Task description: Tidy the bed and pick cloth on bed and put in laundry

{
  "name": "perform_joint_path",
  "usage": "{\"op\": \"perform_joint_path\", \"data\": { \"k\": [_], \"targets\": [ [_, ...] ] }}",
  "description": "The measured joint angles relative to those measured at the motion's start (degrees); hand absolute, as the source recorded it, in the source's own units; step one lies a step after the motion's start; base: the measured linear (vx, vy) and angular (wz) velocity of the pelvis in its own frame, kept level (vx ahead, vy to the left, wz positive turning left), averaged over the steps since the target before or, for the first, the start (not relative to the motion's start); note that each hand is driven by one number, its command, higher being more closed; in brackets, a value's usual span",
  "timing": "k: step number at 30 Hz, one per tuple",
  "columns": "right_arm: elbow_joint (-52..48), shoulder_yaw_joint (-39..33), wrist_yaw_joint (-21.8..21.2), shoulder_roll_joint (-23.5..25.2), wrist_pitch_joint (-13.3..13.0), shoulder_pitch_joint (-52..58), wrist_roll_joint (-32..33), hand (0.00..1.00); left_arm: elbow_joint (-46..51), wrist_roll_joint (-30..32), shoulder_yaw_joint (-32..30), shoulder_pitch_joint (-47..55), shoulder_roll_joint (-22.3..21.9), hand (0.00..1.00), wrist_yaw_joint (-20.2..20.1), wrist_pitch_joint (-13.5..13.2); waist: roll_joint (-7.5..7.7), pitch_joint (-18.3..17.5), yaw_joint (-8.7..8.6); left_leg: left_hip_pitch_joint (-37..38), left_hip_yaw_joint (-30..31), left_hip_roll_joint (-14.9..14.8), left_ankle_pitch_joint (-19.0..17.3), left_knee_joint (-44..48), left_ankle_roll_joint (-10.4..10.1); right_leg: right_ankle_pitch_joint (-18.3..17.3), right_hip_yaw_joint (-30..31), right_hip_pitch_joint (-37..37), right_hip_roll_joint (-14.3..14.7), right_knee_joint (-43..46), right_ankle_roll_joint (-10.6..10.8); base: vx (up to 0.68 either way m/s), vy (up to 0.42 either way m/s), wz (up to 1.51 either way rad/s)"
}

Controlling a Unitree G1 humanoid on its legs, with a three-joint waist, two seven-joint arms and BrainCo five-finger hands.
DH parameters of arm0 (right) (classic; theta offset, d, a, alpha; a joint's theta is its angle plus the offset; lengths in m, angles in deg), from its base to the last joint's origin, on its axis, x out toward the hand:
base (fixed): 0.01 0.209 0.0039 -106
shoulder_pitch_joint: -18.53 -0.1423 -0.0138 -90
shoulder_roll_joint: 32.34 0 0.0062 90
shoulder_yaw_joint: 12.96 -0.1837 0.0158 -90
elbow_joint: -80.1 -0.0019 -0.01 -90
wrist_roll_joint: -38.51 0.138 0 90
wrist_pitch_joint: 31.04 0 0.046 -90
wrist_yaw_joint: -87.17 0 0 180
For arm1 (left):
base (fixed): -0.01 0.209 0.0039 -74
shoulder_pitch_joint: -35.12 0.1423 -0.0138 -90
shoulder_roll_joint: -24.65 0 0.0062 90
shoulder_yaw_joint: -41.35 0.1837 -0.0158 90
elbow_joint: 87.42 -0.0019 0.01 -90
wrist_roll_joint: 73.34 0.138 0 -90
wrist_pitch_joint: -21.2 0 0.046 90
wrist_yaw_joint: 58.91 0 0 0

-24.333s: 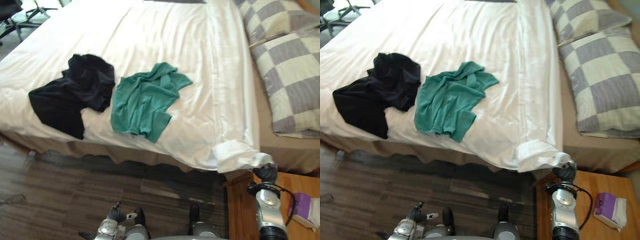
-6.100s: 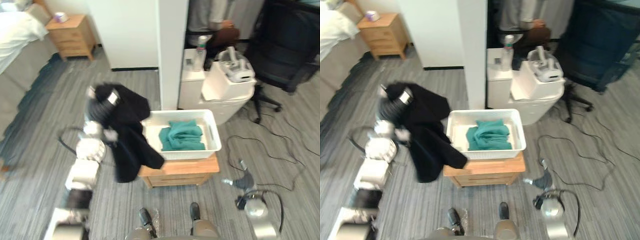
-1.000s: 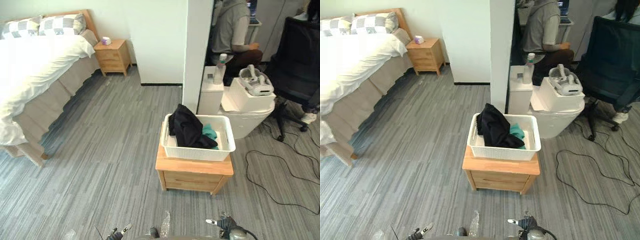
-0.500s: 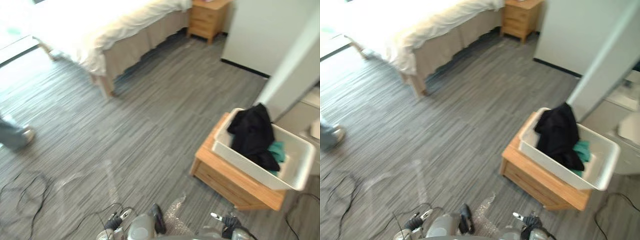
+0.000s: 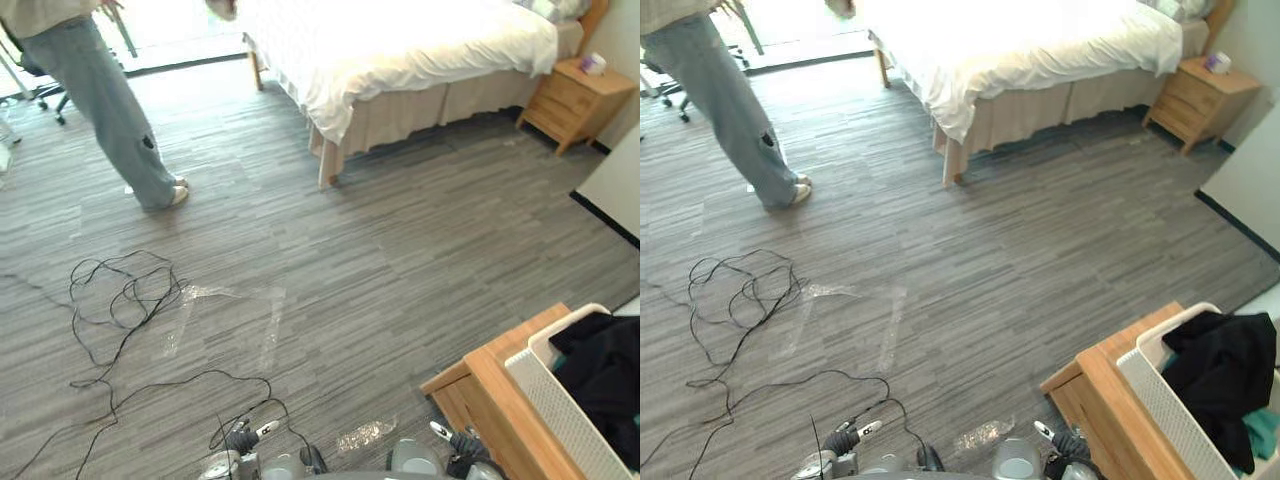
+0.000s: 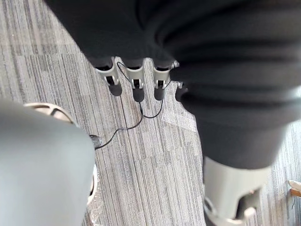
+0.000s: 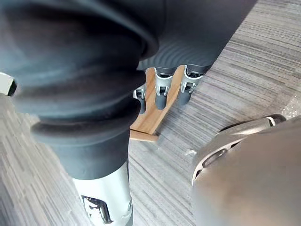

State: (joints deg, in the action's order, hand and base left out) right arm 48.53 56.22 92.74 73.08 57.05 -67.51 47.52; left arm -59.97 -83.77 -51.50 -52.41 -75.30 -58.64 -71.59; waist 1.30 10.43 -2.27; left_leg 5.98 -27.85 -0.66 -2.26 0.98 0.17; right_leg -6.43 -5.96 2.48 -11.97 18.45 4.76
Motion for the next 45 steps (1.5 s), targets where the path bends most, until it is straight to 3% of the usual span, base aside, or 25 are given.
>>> {"op": "perform_joint_path", "data": {
  "k": [1,2,5,7,13,16,18,19,21,25,26,29,31,32,33,35,37,38,39,40,41,42,43,44,45],
  "targets": [
    [1.1,0.0,-0.1,0.4,0.1,0.1,0.0,0.0,-0.1,0.3,-0.2,0.2,0.4,0.0,0.2,0.1,1.06,-0.6,0.08,1.3,0.3,1.2,1.8,-3.0,0.0,1.3,-0.2,-1.9,-0.6,-5.0,2.3,-0.02,-0.193,0.06],
    [1.3,0.0,-0.1,0.2,0.1,0.0,0.0,0.0,0.0,0.4,-0.4,0.2,0.3,0.0,0.2,0.0,1.05,-0.8,0.36,2.4,0.3,1.1,2.8,-4.7,-0.7,1.3,-0.2,-3.1,-0.1,-7.1,2.4,-0.05,-0.227,-0.04],
    [0.9,0.8,-0.2,-1.5,0.1,0.2,-0.2,0.0,-0.1,1.1,-2.4,0.8,-2.6,0.0,0.1,0.0,-1.95,-1.1,0.02,3.6,-0.2,-1.5,4.5,-6.9,-1.8,2.4,-0.2,-4.4,3.2,-10.4,1.3,-0.08,-0.192,-0.22],
    [1.0,1.5,-0.2,-2.3,0.5,0.5,-0.2,0.0,-0.1,1.2,-2.3,1.0,-3.1,0.0,0.1,0.0,-2.6,-1.5,-0.04,4.1,-0.6,-2.5,4.5,-6.9,-2.3,2.5,-0.1,-5.1,4.4,-11.1,1.2,-0.02,-0.123,-0.17],
    [1.0,1.8,-0.2,-2.2,1.0,0.0,-0.2,0.0,-0.1,1.5,-2.2,0.5,-1.9,0.0,0.3,-0.1,-1.72,-0.8,-0.13,4.0,-2.4,-3.9,4.7,-6.9,-2.9,0.9,1.4,-2.0,5.8,-6.7,-0.9,-0.02,-0.078,-0.16],
    [1.7,2.9,-0.1,-2.6,1.0,0.4,-0.2,0.0,-0.3,1.6,-3.0,0.3,-1.4,0.0,1.0,-0.1,-1.39,-0.6,0.16,3.7,-2.8,-5.5,4.4,-6.5,-3.9,1.7,0.1,-4.0,7.3,-11.6,-1.2,0.08,-0.085,0.0],
    [2.0,3.7,0.3,-2.6,0.9,0.3,-0.2,0.0,-0.2,1.5,-4.9,0.1,-1.2,0.0,1.0,0.0,-1.62,-0.1,0.29,0.7,-3.5,-8.1,0.1,1.6,-4.8,1.6,-0.3,-4.5,7.5,-12.6,-1.5,0.11,-0.064,-0.2],
    [1.9,4.2,0.5,-3.1,0.7,0.3,-0.2,0.0,-0.2,1.6,-5.8,-0.2,-1.3,0.0,1.1,0.0,-1.64,0.1,0.57,-1.5,-3.6,-11.0,-3.3,9.0,-4.6,2.1,-0.3,-5.0,8.3,-12.7,-1.8,0.1,-0.069,-0.2],
    [1.9,5.0,0.5,-3.6,0.5,0.3,-0.1,0.0,-0.3,1.6,-5.9,-0.2,-1.5,0.0,1.0,0.0,-3.35,0.7,0.63,-2.8,-3.6,-13.4,-5.6,14.1,-4.9,1.9,0.0,-5.3,9.4,-12.8,-2.3,0.12,-0.074,-0.2],
    [1.5,6.5,0.9,-5.3,0.3,0.0,-0.1,0.0,0.4,-0.3,-6.9,-1.4,-2.4,0.0,1.4,-0.4,-3.86,3.0,1.3,-12.6,3.4,-16.8,-6.1,34.0,-5.3,0.8,1.6,-8.1,9.3,-13.7,-4.0,0.16,-0.036,-0.08],
    [1.7,6.6,1.1,-5.9,0.3,-0.2,0.0,0.0,1.1,-1.2,-6.8,-1.4,-3.1,0.0,1.7,-0.4,-4.18,3.2,1.7,-13.7,5.1,-14.0,-8.2,31.7,-5.5,0.1,2.2,-9.0,7.9,-14.6,-4.2,0.18,0.073,-0.14],
    [1.7,6.9,1.9,-6.0,0.2,-2.7,0.0,0.0,2.4,-2.6,-6.7,-1.3,-3.6,0.0,1.9,-0.6,-4.4,3.4,1.97,-18.3,5.5,-8.3,-7.8,21.3,-4.6,-0.8,3.6,-9.3,5.2,-16.3,-3.0,0.16,0.125,-0.18],
    [1.7,7.6,1.9,-6.0,0.1,-4.1,0.0,0.0,3.1,-3.9,-6.7,-1.6,-3.7,0.0,1.9,-0.7,-5.04,3.7,3.3,-20.7,6.6,-6.9,-4.2,11.7,-4.0,-1.7,5.1,-9.4,4.7,-17.0,-1.7,0.27,0.216,-0.39],
    [1.7,7.7,1.9,-5.8,0.0,-4.6,0.0,0.0,3.8,-4.6,-6.8,-1.3,-3.6,0.0,1.9,-0.8,-5.38,3.9,3.62,-22.3,8.5,-6.8,0.2,9.0,-3.7,-2.7,5.7,-9.9,4.6,-17.3,-0.4,0.38,0.296,-0.37],
    [1.7,7.7,1.9,-5.6,0.0,-4.7,0.0,0.0,3.9,-4.9,-6.8,-1.3,-3.3,0.0,1.9,-0.8,-4.92,3.8,3.9,-22.1,9.0,-5.9,2.8,10.6,-1.9,-3.9,6.1,-10.1,3.5,-17.3,0.4,0.48,0.37,-0.36],
    [2.2,7.6,1.7,-4.4,-0.1,-5.1,0.0,0.0,4.7,-4.8,-6.6,-2.2,-2.9,0.0,1.9,-0.9,-2.62,3.7,4.61,-23.7,8.1,-3.6,-1.1,15.1,1.7,-5.7,6.1,-9.4,0.7,-13.9,0.6,0.43,0.257,-0.15],
    [2.2,7.2,1.7,-3.2,-0.1,-5.1,0.0,0.0,4.6,-4.7,-6.2,-3.1,-2.4,0.0,2.1,-0.9,-1.38,4.2,4.82,-23.1,7.2,-2.4,-5.3,18.2,3.6,-6.7,7.0,-3.8,-1.0,0.5,2.5,0.4,0.172,-0.06],
    [2.2,7.1,1.6,-2.5,-0.1,-4.5,0.0,0.0,4.5,-4.5,-6.0,-2.8,-2.3,0.0,2.4,-0.8,-0.57,4.7,4.6,-19.6,6.7,-1.5,-7.7,18.1,3.8,-5.0,9.0,-1.0,-1.5,11.4,4.2,0.56,0.218,-0.26],
    [1.8,7.0,1.5,-1.7,-0.3,-3.8,0.2,0.0,4.7,-4.1,-4.7,-2.2,-1.5,0.0,2.3,-0.7,0.31,5.1,4.57,-14.2,6.2,-0.3,-9.5,16.4,3.5,-0.9,11.2,2.4,-1.7,23.6,5.3,0.55,0.202,-0.32],
    [1.3,7.1,1.3,-1.5,-0.3,-3.8,0.8,0.0,4.7,-4.0,-3.6,-1.8,-1.3,0.0,2.3,-0.7,0.47,5.1,4.4,-11.5,6.0,0.1,-10.1,15.1,3.2,0.0,11.3,4.3,-1.7,29.8,5.3,0.55,0.168,-0.27],
    [0.4,7.4,0.9,-1.8,-0.6,-3.8,1.3,0.0,4.7,-2.7,-2.2,-1.0,-0.8,0.0,2.5,-0.6,-0.24,5.4,3.1,-6.6,6.2,0.7,-10.6,12.4,3.0,-0.6,9.3,7.4,-1.8,39.1,4.3,0.37,0.094,-0.08],
    [-0.1,7.5,0.9,-1.8,-0.8,-3.8,1.6,0.0,4.6,-2.2,-1.6,-1.0,-0.6,0.0,2.6,-0.6,-0.39,5.4,2.8,-4.6,6.4,0.8,-10.7,11.1,3.0,-1.1,7.4,8.9,-1.8,41.9,3.5,0.58,0.11,0.08],
    [-1.1,7.4,0.9,-1.7,-1.3,-3.8,1.9,0.0,4.6,-0.9,-1.2,-1.9,-0.6,0.0,2.9,-0.7,-0.56,5.4,1.6,-1.4,7.4,0.9,-11.4,8.8,2.8,-3.3,2.3,13.8,-1.4,43.7,0.7,0.5,0.061,0.19],
    [-1.5,7.3,0.8,-1.6,-1.7,-4.0,2.0,0.0,4.6,-0.6,-1.2,-2.6,-0.4,0.0,2.9,-0.6,-0.57,5.4,1.3,-0.7,7.9,0.8,-11.8,8.0,2.6,-4.1,0.4,15.9,-1.1,42.5,0.2,0.5,0.035,0.31],
    [-2.1,6.9,0.8,-1.4,-2.2,-4.8,2.2,0.0,4.5,-0.2,-1.2,-3.8,-0.2,0.0,3.0,-0.6,-0.87,5.7,0.58,0.7,9.1,0.6,-12.6,6.2,1.6,-5.7,-3.8,19.7,-0.1,35.7,-1.0,0.53,-0.033,0.42]
  ]
}}
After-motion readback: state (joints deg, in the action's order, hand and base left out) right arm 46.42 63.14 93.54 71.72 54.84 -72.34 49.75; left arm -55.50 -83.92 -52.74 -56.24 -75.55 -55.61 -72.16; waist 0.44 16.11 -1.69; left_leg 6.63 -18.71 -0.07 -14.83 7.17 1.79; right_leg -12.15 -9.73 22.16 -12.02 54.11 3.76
